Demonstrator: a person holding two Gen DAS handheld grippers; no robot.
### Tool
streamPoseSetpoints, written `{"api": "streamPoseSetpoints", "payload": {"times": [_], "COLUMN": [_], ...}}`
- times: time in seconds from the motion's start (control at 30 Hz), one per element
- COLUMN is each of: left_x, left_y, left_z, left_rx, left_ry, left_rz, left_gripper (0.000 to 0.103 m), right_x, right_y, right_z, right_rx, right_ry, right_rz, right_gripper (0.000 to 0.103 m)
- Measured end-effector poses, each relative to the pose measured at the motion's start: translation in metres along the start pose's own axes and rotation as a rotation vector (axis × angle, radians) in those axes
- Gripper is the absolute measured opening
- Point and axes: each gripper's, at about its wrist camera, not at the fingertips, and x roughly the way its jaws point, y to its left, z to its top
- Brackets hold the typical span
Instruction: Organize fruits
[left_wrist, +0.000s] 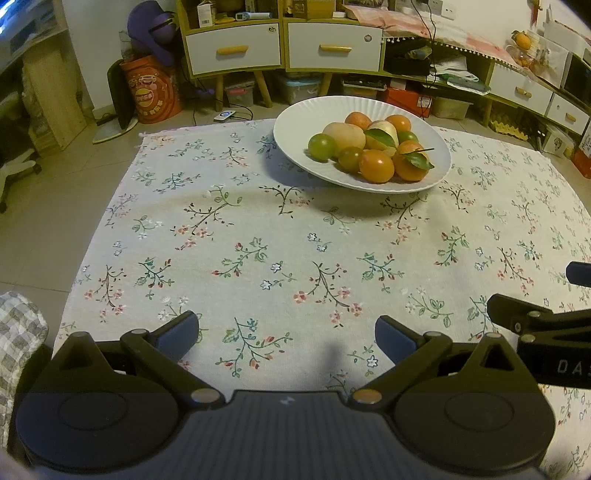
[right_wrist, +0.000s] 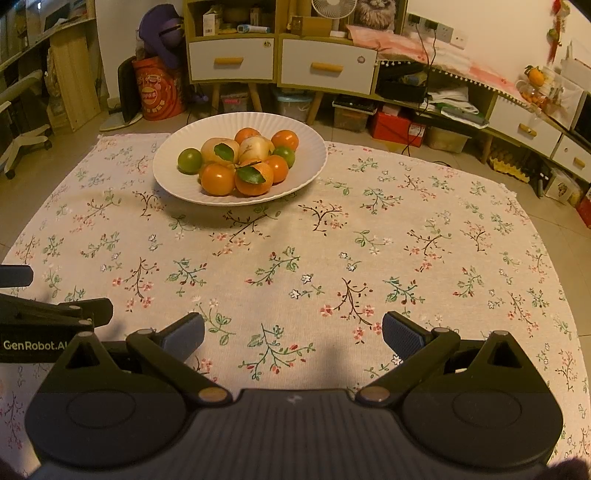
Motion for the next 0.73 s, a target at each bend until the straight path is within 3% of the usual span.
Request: {"api": "streamPoseSetpoints", "payload": {"times": [0.73], "left_x": [0.001], "left_y": [-0.0008], "left_z": [-0.0009], "left_rx": [0.01], "left_ry": [0.004], "left_rz": [-0.007], "left_gripper": [0.095], "right_x": [0.0014], "right_y": [0.0007], "right_z": [-0.0008], "right_rx": [-0.001], "right_ry": [0.0], "right_rz": [-0.004], "right_gripper": [0.103]}}
